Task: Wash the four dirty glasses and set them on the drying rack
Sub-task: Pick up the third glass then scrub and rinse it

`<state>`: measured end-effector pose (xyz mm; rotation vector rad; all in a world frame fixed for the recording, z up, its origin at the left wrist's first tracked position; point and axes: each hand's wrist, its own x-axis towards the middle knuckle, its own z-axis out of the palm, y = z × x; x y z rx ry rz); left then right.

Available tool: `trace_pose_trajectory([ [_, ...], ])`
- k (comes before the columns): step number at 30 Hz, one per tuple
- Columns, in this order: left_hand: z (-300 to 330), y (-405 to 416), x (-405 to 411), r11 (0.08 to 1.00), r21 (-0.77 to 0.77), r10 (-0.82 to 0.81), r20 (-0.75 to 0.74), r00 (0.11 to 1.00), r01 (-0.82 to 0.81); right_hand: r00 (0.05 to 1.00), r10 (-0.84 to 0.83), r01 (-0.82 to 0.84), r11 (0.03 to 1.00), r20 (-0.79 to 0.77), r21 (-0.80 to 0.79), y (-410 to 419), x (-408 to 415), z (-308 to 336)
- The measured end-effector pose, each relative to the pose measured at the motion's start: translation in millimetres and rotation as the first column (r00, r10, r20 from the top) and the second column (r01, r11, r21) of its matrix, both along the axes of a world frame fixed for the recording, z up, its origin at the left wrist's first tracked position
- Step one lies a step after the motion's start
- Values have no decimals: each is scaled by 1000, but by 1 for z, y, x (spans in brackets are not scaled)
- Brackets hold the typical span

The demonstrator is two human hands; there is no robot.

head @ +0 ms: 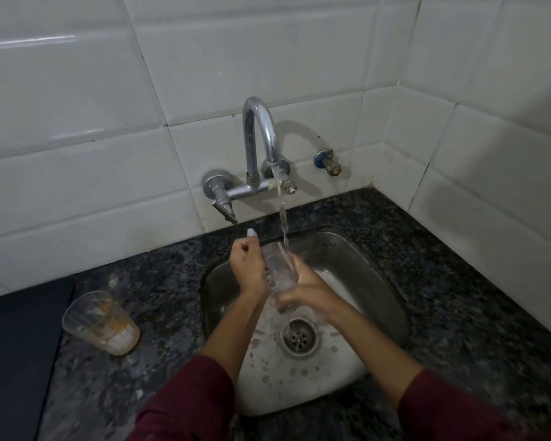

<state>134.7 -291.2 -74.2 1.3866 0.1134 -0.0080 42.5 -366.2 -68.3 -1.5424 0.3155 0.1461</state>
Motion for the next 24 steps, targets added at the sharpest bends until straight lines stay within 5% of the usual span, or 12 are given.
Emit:
trace_pose_trajectory([
  [2,3,-1,0,991,-130,4,-62,998,-12,997,71,-68,921,7,384,-8,-4,6],
  [4,1,-1,1,984,-173,-44,-80,996,30,996,89,-74,875,-8,479,-11,-7,9],
  [5,0,1,2,990,-114,-85,-49,995,78,997,79,-62,917,-27,393,-10,-6,10],
  [7,-2,3,0,970,174,-181,65,981,167,998,45,-49,995,-43,-89,-6,-1,9],
  [9,-2,1,-3,873,470,-255,206,945,133,996,80,-90,748,-44,-658,-1,2,6],
  [10,-1,1,-3,850,516,-263,237,935,108,997,80,-69,637,-23,-768,0,2,5],
  [11,-2,0,-1,849,518,-255,239,937,99,997,78,-41,636,11,-771,1,1,4],
  [13,-2,0,3,905,393,-241,162,957,161,996,77,-40,861,52,-506,0,-1,3],
  [15,-3,2,3,955,216,-223,78,972,202,998,52,-50,998,40,-48,-5,-3,1],
  [18,-3,1,1,984,15,-178,-27,984,178,995,95,-84,865,3,495,-14,-3,-5],
  [21,-3,-2,-5,984,-33,-176,-94,980,173,993,114,-97,777,12,622,-21,-6,-11],
  [24,-7,-3,-3,965,-13,-260,-184,948,262,998,68,-47,815,-14,577,-24,-5,-18],
])
